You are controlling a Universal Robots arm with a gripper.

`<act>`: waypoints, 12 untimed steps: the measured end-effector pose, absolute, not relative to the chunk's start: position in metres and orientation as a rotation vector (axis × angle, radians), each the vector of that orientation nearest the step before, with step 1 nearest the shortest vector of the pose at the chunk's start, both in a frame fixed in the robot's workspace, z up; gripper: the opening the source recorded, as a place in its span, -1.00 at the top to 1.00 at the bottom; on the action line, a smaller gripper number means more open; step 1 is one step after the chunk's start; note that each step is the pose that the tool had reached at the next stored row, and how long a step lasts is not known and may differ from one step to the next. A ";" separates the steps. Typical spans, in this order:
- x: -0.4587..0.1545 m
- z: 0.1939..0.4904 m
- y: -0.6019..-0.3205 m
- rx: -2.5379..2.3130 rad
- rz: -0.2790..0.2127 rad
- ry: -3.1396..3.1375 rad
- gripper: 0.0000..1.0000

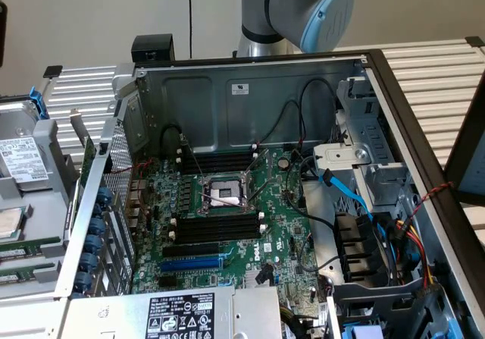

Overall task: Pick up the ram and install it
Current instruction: 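Reach for the ram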

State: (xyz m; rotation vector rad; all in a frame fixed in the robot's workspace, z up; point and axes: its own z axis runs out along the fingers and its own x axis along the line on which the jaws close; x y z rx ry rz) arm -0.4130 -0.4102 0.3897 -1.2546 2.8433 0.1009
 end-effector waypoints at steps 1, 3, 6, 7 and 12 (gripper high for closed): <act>-0.413 0.389 -0.410 -1.279 0.101 2.833 0.51; -0.413 0.389 -0.410 -1.331 0.102 2.810 0.51; -0.413 0.388 -0.410 -1.408 0.104 2.775 0.51; -0.413 0.388 -0.410 -1.434 0.104 2.762 0.51; -0.413 0.386 -0.410 -1.559 0.106 2.696 0.51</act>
